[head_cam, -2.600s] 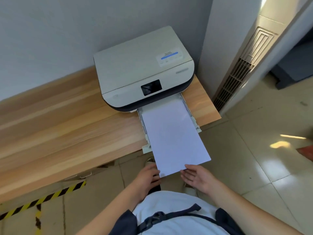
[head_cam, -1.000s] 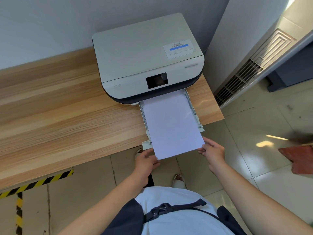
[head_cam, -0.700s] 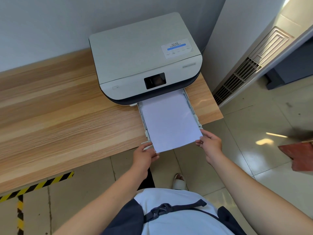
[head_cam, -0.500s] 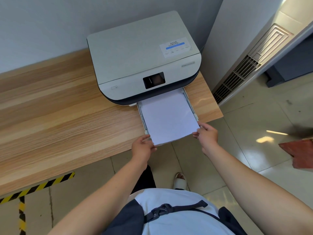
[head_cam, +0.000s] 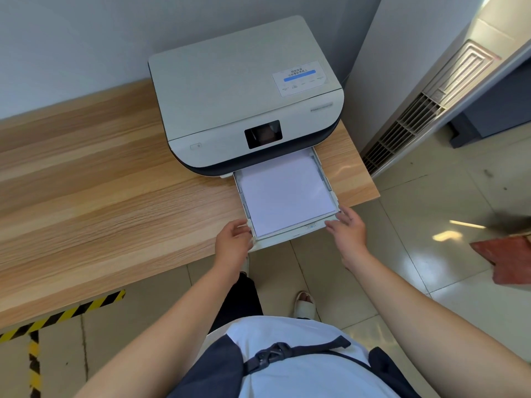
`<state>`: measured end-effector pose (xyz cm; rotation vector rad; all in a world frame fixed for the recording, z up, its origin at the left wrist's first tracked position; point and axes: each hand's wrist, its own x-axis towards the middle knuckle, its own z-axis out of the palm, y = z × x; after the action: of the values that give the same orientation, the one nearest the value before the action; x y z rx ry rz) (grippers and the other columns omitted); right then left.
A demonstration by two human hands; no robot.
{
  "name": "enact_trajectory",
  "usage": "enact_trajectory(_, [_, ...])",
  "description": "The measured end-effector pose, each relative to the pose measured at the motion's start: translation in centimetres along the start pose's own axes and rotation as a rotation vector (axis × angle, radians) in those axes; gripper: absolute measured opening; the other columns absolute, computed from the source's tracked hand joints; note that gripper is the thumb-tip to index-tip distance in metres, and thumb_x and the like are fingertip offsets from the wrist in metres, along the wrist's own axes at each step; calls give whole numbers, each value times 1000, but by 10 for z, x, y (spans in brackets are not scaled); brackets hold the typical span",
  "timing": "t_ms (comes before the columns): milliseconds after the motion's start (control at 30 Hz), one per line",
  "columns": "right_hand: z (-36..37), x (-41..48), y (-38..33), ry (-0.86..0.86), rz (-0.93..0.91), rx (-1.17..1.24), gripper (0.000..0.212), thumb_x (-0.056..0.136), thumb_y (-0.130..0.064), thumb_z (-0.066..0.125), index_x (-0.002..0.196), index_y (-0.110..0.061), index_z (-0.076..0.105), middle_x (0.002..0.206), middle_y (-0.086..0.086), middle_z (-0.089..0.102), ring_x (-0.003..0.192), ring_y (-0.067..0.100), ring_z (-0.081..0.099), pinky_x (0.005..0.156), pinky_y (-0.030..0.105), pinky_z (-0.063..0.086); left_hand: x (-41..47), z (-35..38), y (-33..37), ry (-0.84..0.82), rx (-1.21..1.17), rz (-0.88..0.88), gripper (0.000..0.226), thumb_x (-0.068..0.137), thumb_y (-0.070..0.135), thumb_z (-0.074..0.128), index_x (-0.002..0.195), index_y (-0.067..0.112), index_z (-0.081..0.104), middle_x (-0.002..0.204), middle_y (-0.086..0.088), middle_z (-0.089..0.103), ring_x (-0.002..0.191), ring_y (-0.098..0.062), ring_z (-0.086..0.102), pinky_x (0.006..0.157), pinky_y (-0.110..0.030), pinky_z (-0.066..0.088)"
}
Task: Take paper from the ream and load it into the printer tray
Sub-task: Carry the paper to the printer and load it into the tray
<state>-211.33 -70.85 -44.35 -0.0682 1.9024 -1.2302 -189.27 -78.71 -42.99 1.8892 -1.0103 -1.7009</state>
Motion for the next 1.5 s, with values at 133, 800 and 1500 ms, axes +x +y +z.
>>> enact_trajectory(133, [-8, -15, 23, -81, -327, -589, 42, 94, -4, 48, 135, -13, 53, 137, 6, 51, 124, 22, 49, 100, 33, 41, -19, -2, -24, -165, 632, 364, 40, 93, 8, 52, 129, 21, 61, 127, -2, 60, 108, -20, 59, 92, -35, 51])
enact_trajectory(800, [-7, -8, 23, -262, -509, -1499, 74, 90, -20, 49, 155, -20, 14, 158, 1, 24, 144, 19, 18, 112, 41, 22, -21, 21, -31, -212, 1519, 484, 78, 85, 29, 57, 153, 18, 20, 143, -11, 39, 129, -32, 38, 108, -40, 31])
enact_trajectory(1500, [3, -14, 16, -324, -492, -1662, 83, 91, -17, 49, 150, -50, 3, 159, 11, 16, 145, 31, 10, 112, 51, 24, -6, 20, -13, -329, 1589, 523, 74, 90, 25, 54, 154, 30, 18, 141, -12, 41, 118, -33, 53, 98, -41, 40])
